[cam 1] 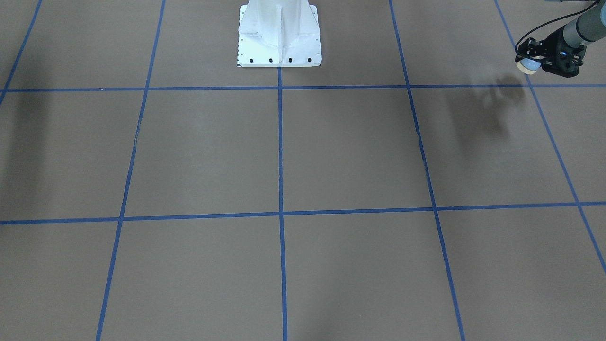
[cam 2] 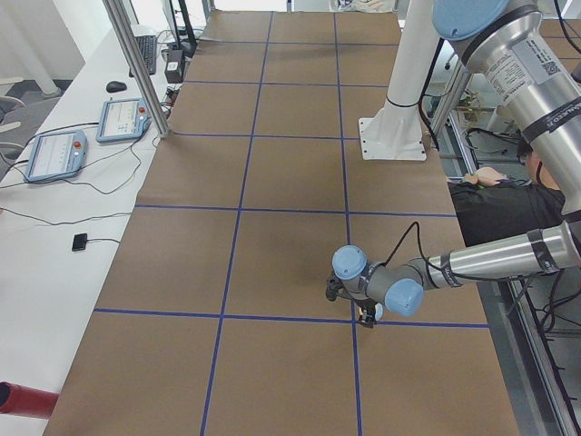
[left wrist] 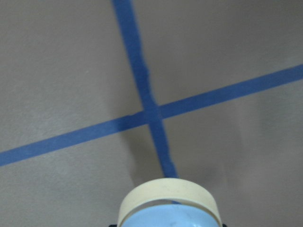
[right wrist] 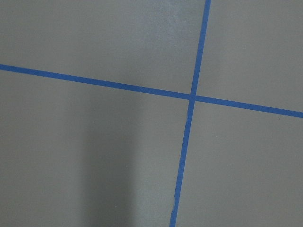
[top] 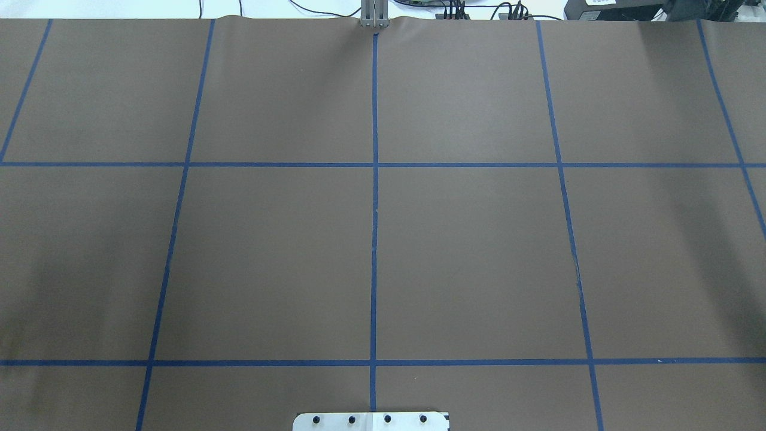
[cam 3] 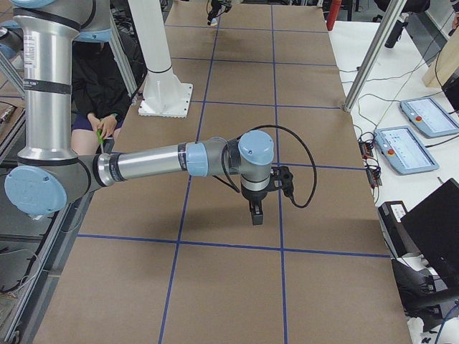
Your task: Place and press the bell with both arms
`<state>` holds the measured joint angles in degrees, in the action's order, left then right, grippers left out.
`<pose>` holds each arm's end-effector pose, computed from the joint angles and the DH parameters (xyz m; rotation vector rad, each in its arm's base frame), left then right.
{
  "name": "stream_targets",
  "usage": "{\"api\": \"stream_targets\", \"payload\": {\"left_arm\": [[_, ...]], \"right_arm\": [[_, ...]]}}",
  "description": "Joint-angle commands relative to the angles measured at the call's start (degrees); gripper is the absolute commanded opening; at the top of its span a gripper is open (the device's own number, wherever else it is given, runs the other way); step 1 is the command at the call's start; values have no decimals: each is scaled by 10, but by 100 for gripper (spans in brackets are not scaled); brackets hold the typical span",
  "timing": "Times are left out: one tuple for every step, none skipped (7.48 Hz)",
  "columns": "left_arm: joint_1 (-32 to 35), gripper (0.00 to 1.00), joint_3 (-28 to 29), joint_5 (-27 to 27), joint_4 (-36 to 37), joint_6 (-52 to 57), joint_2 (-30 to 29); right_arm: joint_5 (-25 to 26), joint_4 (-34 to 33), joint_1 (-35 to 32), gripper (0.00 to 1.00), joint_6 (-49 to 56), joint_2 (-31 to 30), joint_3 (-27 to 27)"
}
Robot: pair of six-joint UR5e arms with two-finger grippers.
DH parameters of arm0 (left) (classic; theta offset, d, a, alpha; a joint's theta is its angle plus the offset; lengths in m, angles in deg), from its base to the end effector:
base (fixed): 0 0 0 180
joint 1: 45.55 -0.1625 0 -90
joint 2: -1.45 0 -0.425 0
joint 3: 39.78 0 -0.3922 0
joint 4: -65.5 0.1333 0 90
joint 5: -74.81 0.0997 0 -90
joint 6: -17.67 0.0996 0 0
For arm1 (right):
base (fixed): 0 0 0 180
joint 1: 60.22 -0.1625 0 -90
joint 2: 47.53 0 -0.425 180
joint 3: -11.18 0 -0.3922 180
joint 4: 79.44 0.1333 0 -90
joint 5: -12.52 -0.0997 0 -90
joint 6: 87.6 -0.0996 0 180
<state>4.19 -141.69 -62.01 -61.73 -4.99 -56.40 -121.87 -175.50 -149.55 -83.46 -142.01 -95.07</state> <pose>0.1198 -0.2354 0.6941 -0.1859 0.8436 0.4091 0.0583 -0.4578 0.5671 0.1181 -0.7713 -0.1183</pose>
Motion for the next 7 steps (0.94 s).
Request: {"api": "stream_targets", "payload": {"left_arm": [[2,8,-33,0,31,-45,-53],[7,8,-43,1,95,-46,-113],[18,7,-57,1,171,-46,-171],[19,6,-63,2,256,-46,-239],[19,6,-63,2,346,-46,-314],[18,6,-56,3,422,-46,-386],[14,6,-40,3,495,-48,-459]], "right_arm": [[0,0,-1,100,-1,0,1],[0,-1,0,100,-1,0,1],[0,-1,0,100,-1,2,2],[0,-1,0,100,-1,2,2],[0,-1,-1,100,-1,3,2],[0,-1,0,100,-1,3,2],[0,-1,0,100,-1,4,2]]}}
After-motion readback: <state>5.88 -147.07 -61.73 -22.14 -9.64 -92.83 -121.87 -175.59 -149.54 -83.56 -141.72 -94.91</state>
